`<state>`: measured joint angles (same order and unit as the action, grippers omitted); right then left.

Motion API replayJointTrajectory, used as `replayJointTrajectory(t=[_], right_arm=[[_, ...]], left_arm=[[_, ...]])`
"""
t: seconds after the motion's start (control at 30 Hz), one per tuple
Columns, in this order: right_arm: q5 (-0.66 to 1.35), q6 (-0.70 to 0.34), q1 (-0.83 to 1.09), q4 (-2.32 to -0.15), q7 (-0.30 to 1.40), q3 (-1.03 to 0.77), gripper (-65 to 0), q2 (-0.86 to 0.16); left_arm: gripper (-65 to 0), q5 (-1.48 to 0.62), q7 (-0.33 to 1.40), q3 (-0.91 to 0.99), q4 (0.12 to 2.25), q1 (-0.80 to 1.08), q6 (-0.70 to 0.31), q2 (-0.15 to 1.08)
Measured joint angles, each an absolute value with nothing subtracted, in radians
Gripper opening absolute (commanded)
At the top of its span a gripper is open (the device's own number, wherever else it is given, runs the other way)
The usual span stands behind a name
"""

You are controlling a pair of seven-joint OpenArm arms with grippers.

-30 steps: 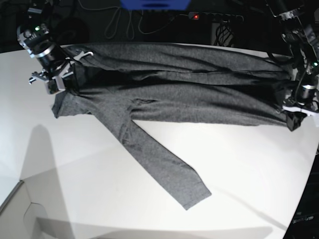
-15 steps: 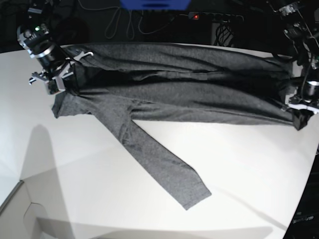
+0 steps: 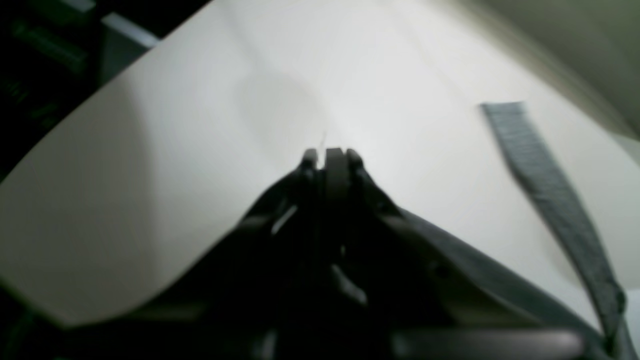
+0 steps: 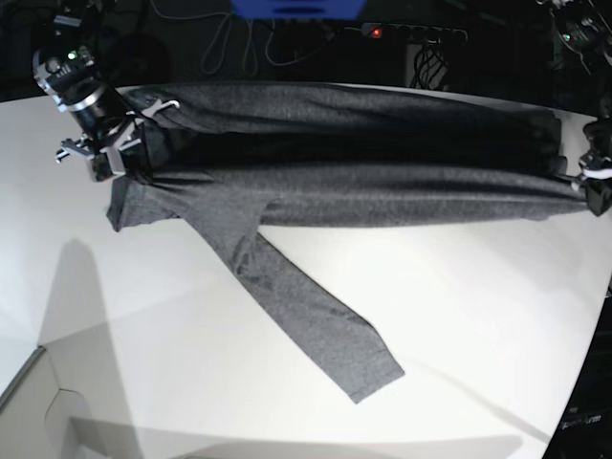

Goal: Layout the t-shirt on the table in an organized manner, then fold the t-shirt properly
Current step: 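Drag the folded shirt with both grippers toward the robot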

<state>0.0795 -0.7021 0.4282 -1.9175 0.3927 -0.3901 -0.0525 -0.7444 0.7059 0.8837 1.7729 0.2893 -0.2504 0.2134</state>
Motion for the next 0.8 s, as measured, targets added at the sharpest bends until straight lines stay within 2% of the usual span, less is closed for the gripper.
replayJointTrajectory(t=[0.57,0.8], right_arm=[[0.086,-0.702,0.487,-1.917,0.382,-0.393,-65.0,-0.055],[0.086,-0.702,0.504,-1.917,0.381,-0.412,-65.0,-0.055]], left_arm=[[-64.9,-0.76,0.7,0.881,1.615,0.318,-0.25,0.202],[-64.9,-0.754,0.686,0.785,1.501,0.306,-0.25,0.208]])
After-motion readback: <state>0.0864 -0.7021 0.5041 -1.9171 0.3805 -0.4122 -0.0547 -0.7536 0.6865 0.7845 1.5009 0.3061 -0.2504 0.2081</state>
